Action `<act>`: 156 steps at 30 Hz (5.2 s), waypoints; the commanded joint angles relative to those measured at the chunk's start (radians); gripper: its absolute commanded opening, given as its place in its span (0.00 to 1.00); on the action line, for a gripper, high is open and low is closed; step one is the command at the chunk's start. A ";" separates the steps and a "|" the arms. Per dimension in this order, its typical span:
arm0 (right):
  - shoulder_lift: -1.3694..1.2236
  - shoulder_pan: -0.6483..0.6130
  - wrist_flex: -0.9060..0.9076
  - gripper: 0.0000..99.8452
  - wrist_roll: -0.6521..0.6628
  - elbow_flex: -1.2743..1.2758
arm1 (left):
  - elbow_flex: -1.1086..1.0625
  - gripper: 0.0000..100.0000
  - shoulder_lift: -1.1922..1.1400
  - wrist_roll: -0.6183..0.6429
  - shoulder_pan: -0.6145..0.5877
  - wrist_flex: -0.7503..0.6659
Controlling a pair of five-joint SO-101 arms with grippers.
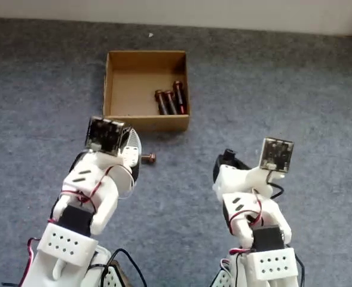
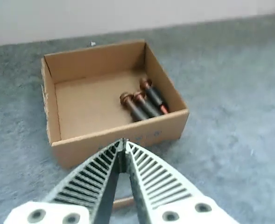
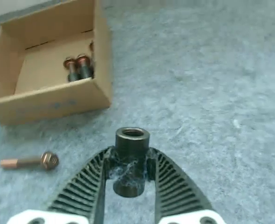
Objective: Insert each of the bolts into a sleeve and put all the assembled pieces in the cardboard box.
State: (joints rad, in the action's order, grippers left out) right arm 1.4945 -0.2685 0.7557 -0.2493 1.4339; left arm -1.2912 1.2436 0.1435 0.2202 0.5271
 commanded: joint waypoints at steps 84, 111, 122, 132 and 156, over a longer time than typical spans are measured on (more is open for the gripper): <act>0.340 -0.117 -0.001 0.01 0.143 0.239 | 1.184 0.17 -1.613 -1.042 -0.036 0.628; 0.341 -0.122 0.067 0.01 0.143 0.229 | 1.144 0.01 -1.043 -0.678 0.053 0.922; 0.341 -0.122 0.091 0.01 0.140 0.228 | 0.905 0.01 -0.676 -0.397 0.087 0.859; 0.341 -0.157 0.097 0.01 0.141 0.228 | 0.541 0.01 -0.352 -0.187 0.110 0.549; 0.341 -0.455 0.035 0.01 0.216 0.229 | -0.094 0.01 0.602 0.207 0.177 0.095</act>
State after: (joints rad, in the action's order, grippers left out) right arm 1.8182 -0.6797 0.8462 -0.0698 1.6640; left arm -1.3725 1.7300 0.2555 0.3859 0.6559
